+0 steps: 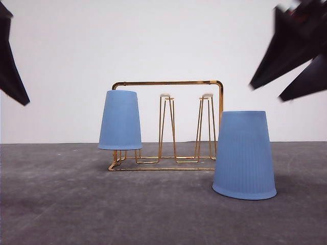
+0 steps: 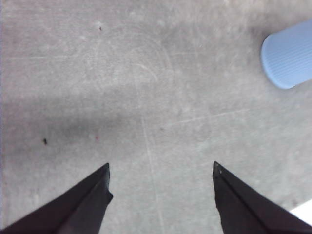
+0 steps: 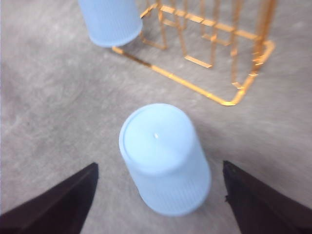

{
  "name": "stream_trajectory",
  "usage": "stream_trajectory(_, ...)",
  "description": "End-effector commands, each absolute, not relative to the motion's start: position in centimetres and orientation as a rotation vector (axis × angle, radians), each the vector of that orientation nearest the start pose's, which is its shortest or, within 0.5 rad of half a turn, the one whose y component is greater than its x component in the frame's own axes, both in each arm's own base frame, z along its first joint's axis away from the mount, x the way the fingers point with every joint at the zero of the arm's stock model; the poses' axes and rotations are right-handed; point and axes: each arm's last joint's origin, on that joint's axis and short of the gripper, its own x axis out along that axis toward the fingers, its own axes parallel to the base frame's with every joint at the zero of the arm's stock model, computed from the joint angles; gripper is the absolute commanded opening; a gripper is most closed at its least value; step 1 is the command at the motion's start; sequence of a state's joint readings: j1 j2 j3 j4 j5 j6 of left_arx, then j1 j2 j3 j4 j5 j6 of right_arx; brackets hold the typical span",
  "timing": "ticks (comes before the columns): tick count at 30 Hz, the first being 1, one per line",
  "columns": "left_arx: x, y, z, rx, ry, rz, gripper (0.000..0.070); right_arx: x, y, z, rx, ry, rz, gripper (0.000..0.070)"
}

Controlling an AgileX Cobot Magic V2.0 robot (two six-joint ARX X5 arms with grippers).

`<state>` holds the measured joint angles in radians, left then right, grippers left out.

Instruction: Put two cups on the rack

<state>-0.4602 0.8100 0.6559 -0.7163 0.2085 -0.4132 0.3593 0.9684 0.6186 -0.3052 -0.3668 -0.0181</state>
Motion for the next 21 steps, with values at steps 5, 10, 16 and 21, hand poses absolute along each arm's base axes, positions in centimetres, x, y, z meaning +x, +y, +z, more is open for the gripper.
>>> stream_trajectory(5,12.9,-7.1,24.9,-0.29,0.963,-0.437,0.0383,20.2,9.8,21.6,-0.021,0.703,0.744,0.0588)
stream_trajectory(10,12.8,-7.1,24.9,-0.292,0.962,-0.437,0.0383,21.9,11.0,19.2,-0.03,0.752,0.751,0.0585)
stream_trajectory(16,12.8,-7.1,24.9,-0.307,0.966,-0.429,0.0383,22.9,11.4,17.3,-0.023,0.807,0.74,0.0439)
stream_trajectory(21,12.8,-7.1,24.9,-0.307,0.965,-0.429,0.0383,23.0,11.4,18.5,0.014,0.855,0.716,0.0405)
